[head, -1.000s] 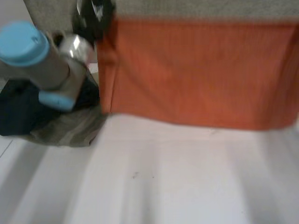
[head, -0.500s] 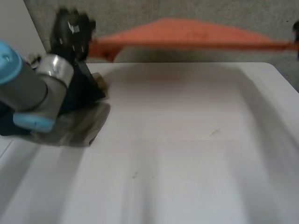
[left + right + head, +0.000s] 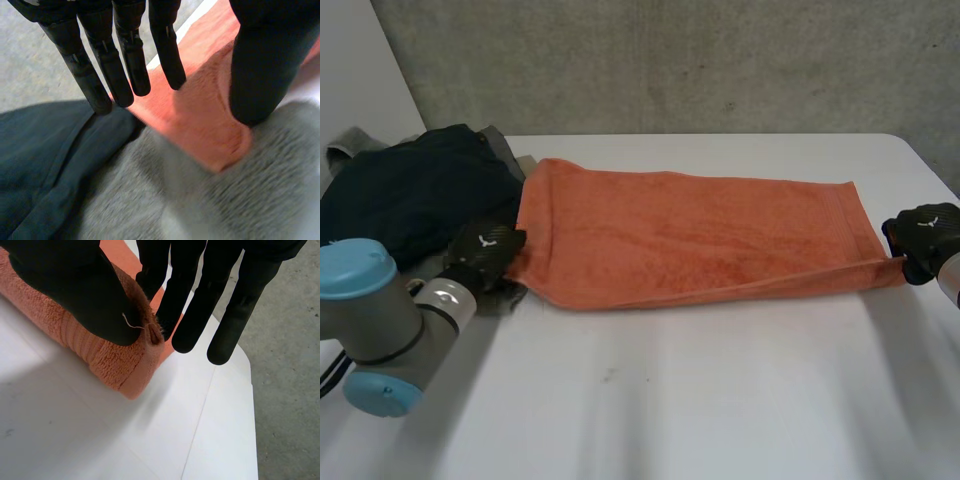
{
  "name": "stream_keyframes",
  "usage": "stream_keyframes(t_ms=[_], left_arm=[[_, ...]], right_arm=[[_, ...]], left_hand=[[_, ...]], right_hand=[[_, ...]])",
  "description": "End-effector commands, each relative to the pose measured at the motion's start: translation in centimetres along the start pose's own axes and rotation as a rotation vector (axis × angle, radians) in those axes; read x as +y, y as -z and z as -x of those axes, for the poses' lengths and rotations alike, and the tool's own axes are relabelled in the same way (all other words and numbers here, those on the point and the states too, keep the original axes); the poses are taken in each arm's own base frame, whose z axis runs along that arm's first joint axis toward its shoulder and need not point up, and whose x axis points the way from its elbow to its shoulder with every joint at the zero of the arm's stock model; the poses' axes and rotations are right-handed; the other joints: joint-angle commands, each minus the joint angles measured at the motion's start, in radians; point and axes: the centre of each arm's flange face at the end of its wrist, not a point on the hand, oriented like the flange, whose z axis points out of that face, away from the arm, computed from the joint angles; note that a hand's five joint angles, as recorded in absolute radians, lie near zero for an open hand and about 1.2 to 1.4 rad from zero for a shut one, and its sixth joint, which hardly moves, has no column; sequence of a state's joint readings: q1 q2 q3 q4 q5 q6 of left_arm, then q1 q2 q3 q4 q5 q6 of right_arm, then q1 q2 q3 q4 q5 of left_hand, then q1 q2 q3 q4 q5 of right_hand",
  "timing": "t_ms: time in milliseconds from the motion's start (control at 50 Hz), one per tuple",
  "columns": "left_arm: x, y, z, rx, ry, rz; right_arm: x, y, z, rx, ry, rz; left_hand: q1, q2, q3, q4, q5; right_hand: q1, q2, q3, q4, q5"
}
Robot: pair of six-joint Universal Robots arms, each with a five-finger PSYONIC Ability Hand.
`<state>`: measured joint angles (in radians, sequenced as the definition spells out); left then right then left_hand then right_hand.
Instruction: Fold the laundry.
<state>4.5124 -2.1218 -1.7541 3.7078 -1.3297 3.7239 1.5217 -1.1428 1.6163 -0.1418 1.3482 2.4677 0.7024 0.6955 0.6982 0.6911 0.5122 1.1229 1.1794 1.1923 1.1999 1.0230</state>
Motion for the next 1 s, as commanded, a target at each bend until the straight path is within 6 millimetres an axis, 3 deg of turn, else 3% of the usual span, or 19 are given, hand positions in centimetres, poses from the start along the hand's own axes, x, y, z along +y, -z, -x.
stream_keyframes(t_ms=[20, 140, 220, 300, 380, 440, 520, 600, 660, 760, 860, 920, 1000], left_arm=[[0.6, -0.1, 1.1, -0.028, 0.009, 0.016], [0.5, -0.1, 1.1, -0.029, 0.023, 0.016], [0.5, 0.0, 1.1, -0.013, 0.037, 0.012], [0.3, 0.4, 0.7, 0.024, 0.07, 0.01], [-0.9, 2.0, 0.6, 0.048, 0.096, 0.023], [-2.0, 3.5, 0.8, 0.056, 0.095, 0.037], [-3.3, 6.0, 1.0, 0.081, 0.089, 0.086], [-5.3, 10.4, 0.8, 0.166, 0.016, 0.195], [-5.4, 12.9, 0.1, 0.247, -0.04, 0.287], [-5.5, 17.9, -1.5, 0.468, -0.211, 0.436], [-6.0, 16.7, -1.2, 0.431, -0.316, 0.359], [-6.4, 14.3, -1.2, 0.381, -0.35, 0.275], [-7.2, 10.9, -2.3, 0.344, -0.396, 0.159]], right_arm=[[0.2, 0.1, 0.1, -0.004, -0.009, 0.008], [0.2, 0.1, 0.1, -0.004, -0.006, 0.008], [0.2, 0.1, 0.1, -0.004, -0.004, 0.012], [0.2, 0.2, 0.1, -0.002, -0.002, 0.02], [0.1, 0.6, 0.0, -0.016, -0.002, 0.04], [-0.3, 1.3, -0.2, -0.038, 0.011, 0.063], [-1.0, 3.9, -0.5, -0.122, 0.103, 0.159], [-0.4, 6.6, -1.8, -0.18, 0.216, 0.279], [0.3, 9.1, -2.7, -0.248, 0.308, 0.382], [1.6, 10.7, -4.8, -0.274, 0.34, 0.46], [2.6, 10.6, -4.7, -0.289, 0.291, 0.475], [3.0, 9.6, -4.2, -0.285, 0.293, 0.453], [2.1, 6.6, -3.2, -0.215, 0.297, 0.346]], left_hand=[[0.057, 0.064, 0.061, 0.068, 0.073], [0.148, 0.155, 0.152, 0.159, 0.163], [0.693, 0.7, 0.697, 0.704, 0.709], [0.694, 0.701, 0.698, 0.705, 0.71], [0.694, 0.701, 0.698, 0.705, 0.71], [0.694, 0.701, 0.698, 0.705, 0.71], [0.694, 0.701, 0.698, 0.705, 0.71], [0.694, 0.701, 0.698, 0.705, 0.71], [0.694, 0.701, 0.698, 0.705, 0.71], [0.694, 0.701, 0.698, 0.705, 0.71], [0.694, 0.701, 0.698, 0.705, 0.71], [0.694, 0.701, 0.698, 0.705, 0.71], [0.694, 0.701, 0.698, 0.705, 0.71]], right_hand=[[0.273, 0.217, 0.204, 0.196, 0.199], [0.273, 0.217, 0.204, 0.196, 0.199], [0.273, 0.217, 0.204, 0.196, 0.199], [0.273, 0.217, 0.204, 0.196, 0.199], [0.273, 0.217, 0.204, 0.196, 0.199], [0.273, 0.217, 0.204, 0.196, 0.199], [0.273, 0.217, 0.204, 0.196, 0.199], [0.273, 0.217, 0.204, 0.196, 0.199], [0.273, 0.217, 0.204, 0.196, 0.199], [0.273, 0.217, 0.204, 0.196, 0.199], [0.273, 0.217, 0.204, 0.196, 0.199], [0.273, 0.217, 0.204, 0.196, 0.199], [0.273, 0.217, 0.204, 0.196, 0.199]])
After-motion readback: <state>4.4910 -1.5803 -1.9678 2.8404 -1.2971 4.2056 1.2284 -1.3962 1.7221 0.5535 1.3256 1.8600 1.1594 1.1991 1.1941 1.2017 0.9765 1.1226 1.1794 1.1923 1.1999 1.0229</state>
